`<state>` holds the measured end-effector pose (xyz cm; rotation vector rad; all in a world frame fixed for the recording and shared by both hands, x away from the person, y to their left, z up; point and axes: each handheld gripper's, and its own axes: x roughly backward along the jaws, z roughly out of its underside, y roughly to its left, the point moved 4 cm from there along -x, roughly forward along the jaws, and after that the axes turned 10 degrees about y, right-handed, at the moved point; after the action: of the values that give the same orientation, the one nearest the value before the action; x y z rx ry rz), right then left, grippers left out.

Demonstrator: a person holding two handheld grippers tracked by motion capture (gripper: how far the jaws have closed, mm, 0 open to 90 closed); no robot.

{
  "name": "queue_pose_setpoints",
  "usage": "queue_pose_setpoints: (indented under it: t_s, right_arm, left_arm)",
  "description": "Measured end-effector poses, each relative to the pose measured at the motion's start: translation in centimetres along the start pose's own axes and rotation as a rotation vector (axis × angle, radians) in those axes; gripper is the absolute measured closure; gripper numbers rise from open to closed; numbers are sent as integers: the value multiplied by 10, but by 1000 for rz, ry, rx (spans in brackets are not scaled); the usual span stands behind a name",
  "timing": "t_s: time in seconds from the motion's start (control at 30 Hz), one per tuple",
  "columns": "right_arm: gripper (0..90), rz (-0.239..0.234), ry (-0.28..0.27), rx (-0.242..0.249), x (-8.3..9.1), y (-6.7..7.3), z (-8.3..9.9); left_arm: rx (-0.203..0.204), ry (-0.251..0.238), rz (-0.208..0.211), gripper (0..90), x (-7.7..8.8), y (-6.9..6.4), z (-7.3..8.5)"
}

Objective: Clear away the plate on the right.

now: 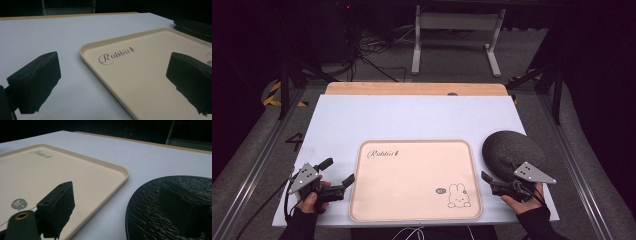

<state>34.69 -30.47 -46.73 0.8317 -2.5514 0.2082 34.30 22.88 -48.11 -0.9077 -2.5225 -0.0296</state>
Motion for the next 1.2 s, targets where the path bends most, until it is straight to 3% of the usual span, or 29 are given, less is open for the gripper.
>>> queue_pose_setpoints:
  t_s: [0.13,0.3,0.5,0.57,0.7,0.9,1.0,1.2]
  right_arm:
    - [205,-13,-1,-25,3,-2,-1]
    - [223,-9,-4,-10,9,-6,-8]
    - [235,12,17,26,19,-21,-19]
    - [251,6,26,-1,22,-27,-21]
    - [258,16,25,11,28,-37,-26]
    - [292,34,38,-12,38,-51,-36]
    - [289,58,53,-5,42,-58,-39]
    - [284,87,66,-37,48,-72,-43]
  left_arm:
    - [2,4,-1,3,0,0,0]
    - [7,7,-5,3,0,0,0]
    - [7,7,-4,3,0,1,0]
    - [9,8,-2,3,0,1,0]
    - [14,5,-2,3,-1,1,0]
    - [17,7,-1,4,-1,1,0]
    - [21,9,0,4,-1,1,0]
    - [18,16,-1,4,-1,1,0]
